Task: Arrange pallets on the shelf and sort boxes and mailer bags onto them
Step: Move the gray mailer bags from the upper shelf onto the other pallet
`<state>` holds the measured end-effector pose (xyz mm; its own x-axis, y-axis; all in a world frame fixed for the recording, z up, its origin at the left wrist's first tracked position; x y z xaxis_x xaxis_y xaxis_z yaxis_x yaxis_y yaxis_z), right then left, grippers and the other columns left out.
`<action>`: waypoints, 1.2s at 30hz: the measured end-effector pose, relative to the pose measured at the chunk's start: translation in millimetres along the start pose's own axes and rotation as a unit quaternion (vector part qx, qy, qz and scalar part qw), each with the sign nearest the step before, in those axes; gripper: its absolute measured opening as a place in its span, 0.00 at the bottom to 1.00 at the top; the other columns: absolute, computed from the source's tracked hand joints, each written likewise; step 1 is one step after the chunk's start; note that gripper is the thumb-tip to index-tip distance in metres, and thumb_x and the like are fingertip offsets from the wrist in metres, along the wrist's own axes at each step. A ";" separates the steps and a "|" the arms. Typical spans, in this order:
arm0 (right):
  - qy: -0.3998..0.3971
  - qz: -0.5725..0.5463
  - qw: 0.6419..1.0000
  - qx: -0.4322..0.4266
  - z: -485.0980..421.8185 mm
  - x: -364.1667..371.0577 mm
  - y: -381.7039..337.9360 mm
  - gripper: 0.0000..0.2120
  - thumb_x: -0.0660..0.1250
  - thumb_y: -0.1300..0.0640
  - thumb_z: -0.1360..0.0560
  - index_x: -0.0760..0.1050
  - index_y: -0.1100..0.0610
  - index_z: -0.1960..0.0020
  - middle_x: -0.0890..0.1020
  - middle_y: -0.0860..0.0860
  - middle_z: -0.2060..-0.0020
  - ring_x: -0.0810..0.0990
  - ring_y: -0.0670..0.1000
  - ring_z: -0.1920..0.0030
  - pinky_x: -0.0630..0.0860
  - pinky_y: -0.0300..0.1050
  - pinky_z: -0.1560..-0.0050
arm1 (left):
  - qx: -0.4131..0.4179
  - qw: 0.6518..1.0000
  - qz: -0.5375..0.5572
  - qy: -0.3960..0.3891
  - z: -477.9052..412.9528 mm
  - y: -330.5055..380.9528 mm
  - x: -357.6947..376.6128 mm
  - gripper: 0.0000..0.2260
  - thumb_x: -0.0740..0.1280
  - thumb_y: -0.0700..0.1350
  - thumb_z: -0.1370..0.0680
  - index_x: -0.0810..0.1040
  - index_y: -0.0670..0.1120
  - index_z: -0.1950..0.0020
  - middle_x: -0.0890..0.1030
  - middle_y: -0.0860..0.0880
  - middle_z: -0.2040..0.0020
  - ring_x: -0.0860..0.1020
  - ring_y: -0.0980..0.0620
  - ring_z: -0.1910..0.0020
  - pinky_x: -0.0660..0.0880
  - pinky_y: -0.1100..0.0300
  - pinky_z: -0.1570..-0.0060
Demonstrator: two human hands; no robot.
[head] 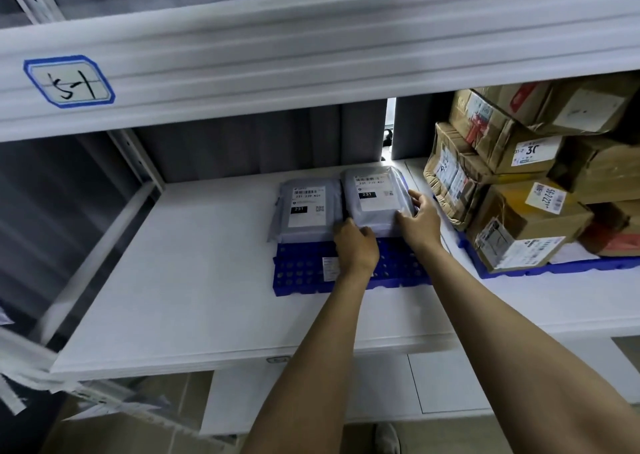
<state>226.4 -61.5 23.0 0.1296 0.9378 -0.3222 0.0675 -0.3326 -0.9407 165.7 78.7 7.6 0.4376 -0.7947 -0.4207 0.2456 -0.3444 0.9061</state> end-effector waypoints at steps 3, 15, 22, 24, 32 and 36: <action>0.004 0.012 1.000 -0.002 2.7 -1.0 4.5 0.23 0.65 0.64 0.25 0.67 0.61 0.31 0.75 0.57 0.36 0.74 0.55 0.36 0.69 0.39 0.42 | 0.008 1.000 -0.019 -0.006 0.0 -2.0 2.7 0.11 0.61 0.38 0.20 0.74 0.38 0.38 0.73 0.41 0.37 0.76 0.45 0.41 0.74 0.61 0.44; 0.040 0.088 0.995 -0.009 19.4 -5.5 8.9 0.20 0.65 0.60 0.25 0.71 0.60 0.33 0.78 0.59 0.39 0.77 0.57 0.40 0.73 0.53 0.36 | 0.030 0.999 -0.011 -0.029 5.1 2.0 -0.4 0.13 0.63 0.37 0.21 0.73 0.39 0.37 0.75 0.40 0.38 0.76 0.44 0.39 0.76 0.53 0.40; 0.058 0.136 0.987 -0.064 48.1 -11.7 -7.1 0.19 0.65 0.59 0.23 0.71 0.59 0.32 0.77 0.56 0.38 0.75 0.55 0.37 0.71 0.53 0.34 | 0.090 0.995 -0.049 -0.021 33.3 13.5 -18.8 0.19 0.63 0.37 0.21 0.69 0.42 0.30 0.72 0.43 0.34 0.73 0.46 0.36 0.73 0.55 0.37; 0.068 0.158 0.981 -0.095 64.5 -15.4 -17.5 0.20 0.64 0.60 0.23 0.71 0.59 0.32 0.75 0.56 0.35 0.72 0.55 0.34 0.67 0.51 0.31 | 0.124 0.989 -0.077 -0.023 48.5 19.8 -29.0 0.21 0.62 0.37 0.21 0.66 0.42 0.28 0.70 0.44 0.31 0.72 0.46 0.34 0.71 0.57 0.36; 0.127 0.187 0.949 -0.221 155.1 -52.0 -82.0 0.21 0.58 0.54 0.23 0.70 0.59 0.31 0.72 0.57 0.31 0.66 0.57 0.30 0.62 0.51 0.31 | 0.307 0.942 -0.135 0.019 134.3 68.0 -80.3 0.21 0.62 0.41 0.20 0.67 0.41 0.28 0.70 0.46 0.29 0.68 0.47 0.31 0.70 0.52 0.35; 0.204 0.153 0.916 -0.309 198.9 -86.5 -130.0 0.22 0.55 0.51 0.24 0.72 0.58 0.33 0.73 0.55 0.32 0.69 0.56 0.31 0.65 0.53 0.31 | 0.434 0.887 -0.145 0.063 186.4 115.6 -106.5 0.19 0.63 0.40 0.22 0.71 0.41 0.30 0.73 0.45 0.33 0.69 0.47 0.34 0.68 0.55 0.36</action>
<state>9.6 -79.4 152.0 0.5858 0.7180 -0.3758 0.4968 -0.6846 -0.5334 -13.7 30.4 165.4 0.5720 -0.5657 -0.5941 -0.3703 -0.8243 0.4283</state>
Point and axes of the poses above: each hand's wrist, its own z-axis away from the middle knuckle, its own x-axis out of the palm, y = z × x, the point moved 7 cm from there along -z, towards the middle knuckle
